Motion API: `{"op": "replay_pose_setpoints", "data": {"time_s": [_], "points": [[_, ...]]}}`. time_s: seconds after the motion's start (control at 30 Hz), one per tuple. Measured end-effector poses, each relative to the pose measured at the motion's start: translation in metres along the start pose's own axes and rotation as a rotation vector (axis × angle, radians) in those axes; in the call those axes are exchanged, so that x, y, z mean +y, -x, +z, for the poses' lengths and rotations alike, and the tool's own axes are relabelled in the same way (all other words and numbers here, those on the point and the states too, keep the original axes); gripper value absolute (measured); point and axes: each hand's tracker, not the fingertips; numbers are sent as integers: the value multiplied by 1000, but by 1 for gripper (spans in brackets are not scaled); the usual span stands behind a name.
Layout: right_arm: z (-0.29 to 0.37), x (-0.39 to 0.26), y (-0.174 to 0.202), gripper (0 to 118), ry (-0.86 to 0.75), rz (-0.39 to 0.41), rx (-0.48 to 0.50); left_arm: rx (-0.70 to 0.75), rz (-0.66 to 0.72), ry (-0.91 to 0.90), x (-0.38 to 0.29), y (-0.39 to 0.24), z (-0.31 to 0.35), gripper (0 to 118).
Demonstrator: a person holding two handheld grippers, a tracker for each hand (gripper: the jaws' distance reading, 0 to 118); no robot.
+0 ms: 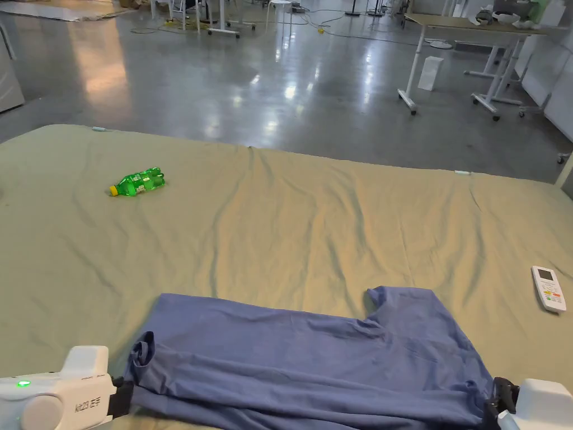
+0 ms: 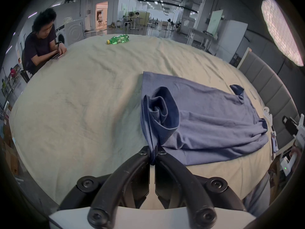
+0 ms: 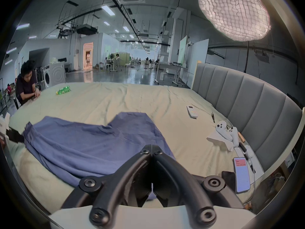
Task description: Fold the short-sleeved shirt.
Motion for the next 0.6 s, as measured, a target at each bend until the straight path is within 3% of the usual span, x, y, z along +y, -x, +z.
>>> {"op": "replay_pose_setpoints", "data": {"time_s": [0.07,0.13,0.2,0.4,0.53,0.6], "points": [[-7,-3,-14,6,73,42,10,1,5,-17,0,-10,12,5],[-14,-7,-27,40,151,57,12,-19,39,-41,0,-9,18,5],[-24,-13,-38,60,247,61,50,-24,44,-53,2,-15,26,5],[-61,-45,-51,65,458,13,94,-19,25,-57,5,-20,30,5],[-87,-69,-47,65,517,0,143,-10,26,-36,2,-19,25,5],[-92,-73,-41,54,530,-1,154,-4,35,-25,1,-16,20,5]]}}
